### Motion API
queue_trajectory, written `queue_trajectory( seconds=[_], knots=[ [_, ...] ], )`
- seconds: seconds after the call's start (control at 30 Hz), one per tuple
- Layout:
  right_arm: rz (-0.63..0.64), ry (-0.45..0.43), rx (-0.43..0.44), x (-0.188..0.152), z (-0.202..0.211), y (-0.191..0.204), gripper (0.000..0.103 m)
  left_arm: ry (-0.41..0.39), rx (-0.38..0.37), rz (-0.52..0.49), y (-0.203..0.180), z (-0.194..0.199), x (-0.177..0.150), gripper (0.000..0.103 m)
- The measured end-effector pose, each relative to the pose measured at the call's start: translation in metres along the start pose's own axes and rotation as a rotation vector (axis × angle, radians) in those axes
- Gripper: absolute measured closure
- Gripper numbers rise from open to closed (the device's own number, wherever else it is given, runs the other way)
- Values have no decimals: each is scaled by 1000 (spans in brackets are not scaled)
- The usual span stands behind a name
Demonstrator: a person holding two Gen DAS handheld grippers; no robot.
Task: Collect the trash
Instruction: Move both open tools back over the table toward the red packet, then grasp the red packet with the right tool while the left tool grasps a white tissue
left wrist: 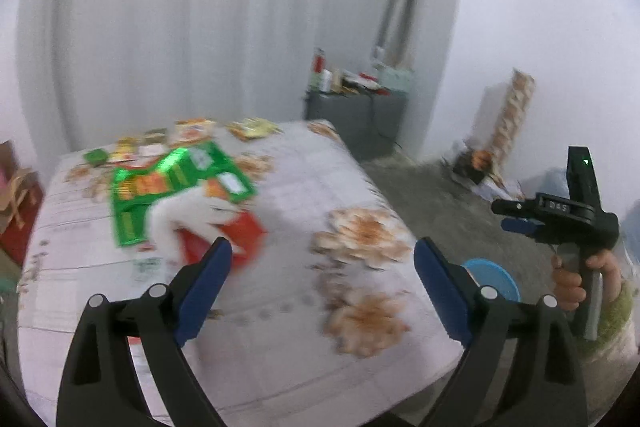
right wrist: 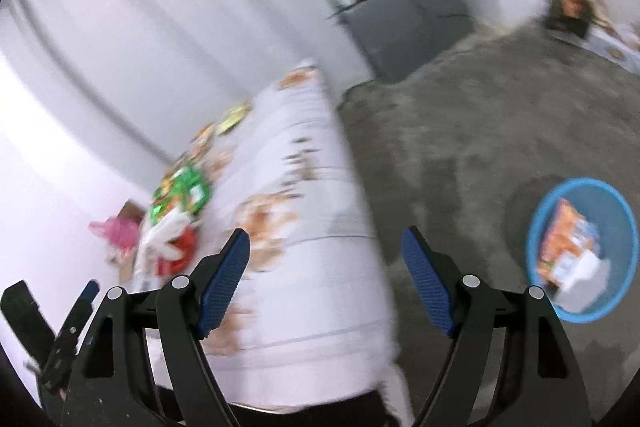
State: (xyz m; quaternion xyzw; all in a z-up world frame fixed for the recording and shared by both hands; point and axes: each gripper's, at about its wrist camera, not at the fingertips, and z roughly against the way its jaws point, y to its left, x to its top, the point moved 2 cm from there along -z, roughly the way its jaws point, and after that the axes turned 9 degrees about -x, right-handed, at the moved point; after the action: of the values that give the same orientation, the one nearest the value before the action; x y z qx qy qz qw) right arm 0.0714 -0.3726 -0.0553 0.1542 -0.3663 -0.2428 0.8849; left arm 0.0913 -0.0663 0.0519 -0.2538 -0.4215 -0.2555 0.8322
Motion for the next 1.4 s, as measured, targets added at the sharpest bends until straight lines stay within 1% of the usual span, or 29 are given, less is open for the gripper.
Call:
queue_trajectory(
  seconds=[0.07, 0.1, 0.13, 0.17, 0.2, 0.23, 0.27, 0.3, 0.37, 0.43, 0.5, 0.53, 0.67, 0.7, 0.77, 0.97, 1.03, 1.1, 1.13, 1.23, 1.3, 1.4],
  knots=[
    [48, 33, 46, -1, -12, 30, 28, -25, 34, 33, 20, 6, 3, 13],
    [65, 49, 65, -2, -17, 42, 28, -36, 54, 63, 37, 11, 5, 13],
    [83, 69, 86, -4, -25, 55, 28, -35, 65, 87, 49, 13, 8, 13],
    [94, 84, 101, -7, -30, 62, 28, -28, 71, 116, 62, 14, 10, 13],
    [108, 116, 129, -10, -41, 78, 28, -10, 66, 160, 80, 13, 12, 13],
    [114, 135, 143, -11, -47, 89, 28, 3, 60, 191, 90, 11, 14, 14],
    [121, 166, 163, -14, -58, 102, 28, 26, 53, 230, 104, 7, 16, 16],
    [125, 185, 177, -15, -64, 111, 28, 44, 49, 258, 117, 3, 17, 21],
    [124, 234, 220, -16, -81, 129, 28, 68, 38, 282, 131, -4, 19, 24],
    [127, 270, 229, -18, -96, 143, 29, 92, 35, 291, 142, -14, 20, 28],
    [131, 307, 233, -18, -112, 157, 33, 123, 31, 286, 147, -25, 21, 31],
    [130, 325, 232, -18, -121, 162, 34, 137, 18, 280, 147, -32, 21, 33],
    [110, 377, 220, -14, -151, 175, 42, 178, 2, 286, 155, -50, 19, 40],
    [102, 391, 224, -15, -156, 175, 43, 188, 0, 296, 159, -54, 18, 43],
    [77, 424, 230, -16, -169, 178, 48, 198, -12, 314, 164, -60, 17, 45],
    [91, 453, 210, -25, -186, 188, 56, 233, -25, 327, 176, -75, 15, 55],
    [91, 456, 203, -26, -190, 190, 58, 247, -24, 326, 178, -80, 14, 61],
    [86, 457, 209, -28, -193, 189, 64, 262, -22, 321, 179, -84, 13, 64],
    [85, 455, 211, -29, -193, 189, 65, 261, -18, 317, 179, -84, 12, 66],
    [84, 453, 205, -28, -193, 189, 73, 263, -9, 312, 180, -86, 12, 71],
    [83, 455, 200, -29, -194, 188, 82, 262, -8, 316, 181, -86, 13, 75],
    [85, 448, 207, -32, -194, 184, 91, 257, -12, 319, 182, -86, 13, 81]
  ],
)
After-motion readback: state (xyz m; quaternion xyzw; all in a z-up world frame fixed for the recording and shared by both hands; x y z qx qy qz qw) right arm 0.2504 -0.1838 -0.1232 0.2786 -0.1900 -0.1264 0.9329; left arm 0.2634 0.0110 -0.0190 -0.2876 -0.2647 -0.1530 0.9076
